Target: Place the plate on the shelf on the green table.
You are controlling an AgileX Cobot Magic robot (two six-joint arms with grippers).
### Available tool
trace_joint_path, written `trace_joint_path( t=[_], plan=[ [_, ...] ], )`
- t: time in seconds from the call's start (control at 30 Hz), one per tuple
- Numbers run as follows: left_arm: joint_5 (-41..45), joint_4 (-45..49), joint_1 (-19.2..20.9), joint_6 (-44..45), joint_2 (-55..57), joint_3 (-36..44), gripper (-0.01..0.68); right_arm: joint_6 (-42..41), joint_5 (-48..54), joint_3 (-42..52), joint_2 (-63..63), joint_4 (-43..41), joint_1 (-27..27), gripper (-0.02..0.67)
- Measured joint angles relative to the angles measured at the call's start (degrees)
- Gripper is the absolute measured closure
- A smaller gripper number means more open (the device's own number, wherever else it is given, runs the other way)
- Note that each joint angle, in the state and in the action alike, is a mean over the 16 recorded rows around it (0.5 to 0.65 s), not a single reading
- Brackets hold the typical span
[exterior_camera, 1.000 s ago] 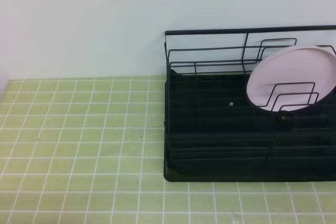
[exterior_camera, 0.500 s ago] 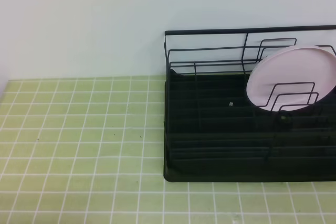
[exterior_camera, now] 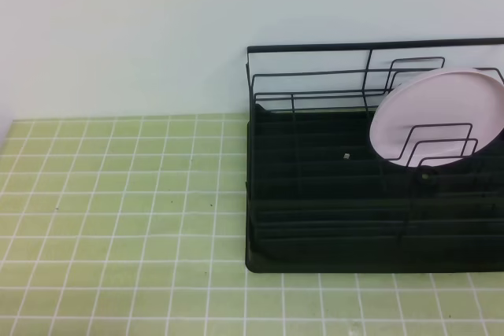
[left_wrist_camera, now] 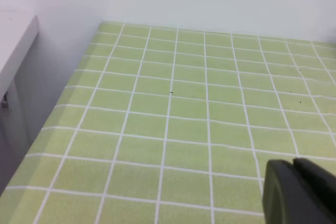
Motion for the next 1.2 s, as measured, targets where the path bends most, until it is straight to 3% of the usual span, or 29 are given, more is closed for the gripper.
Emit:
trace_joint_path(
  t=[0.23,0.33,0.5,0.73,0.83,1.0,1.2],
  plan=[
    [0.0,0.0,0.0,0.0,0.0,0.0,0.675,-0.15,-0.51,-0.35,-0.03,-1.05,0.0,0.652],
    [0.0,0.0,0.0,0.0,0.0,0.0,0.675,5.77,-0.63,-0.21,0.0,-6.93,0.0,0.652],
    [0.0,0.0,0.0,0.0,0.0,0.0,0.675,24.59,0.0,-0.15,-0.03,-26.08,0.0,0.652],
    [0.0,0.0,0.0,0.0,0.0,0.0,0.675,66.13,3.39,0.11,-0.03,-65.28,0.0,0.652],
    [0.0,0.0,0.0,0.0,0.0,0.0,0.675,79.97,5.37,-0.04,-0.11,-78.71,0.0,0.652],
    [0.0,0.0,0.0,0.0,0.0,0.0,0.675,93.35,8.2,-0.26,-0.96,-91.41,0.0,0.652],
    [0.0,0.0,0.0,0.0,0.04,0.0,0.675,95.15,10.0,-0.51,-2.38,-93.3,0.01,0.652]
  ],
)
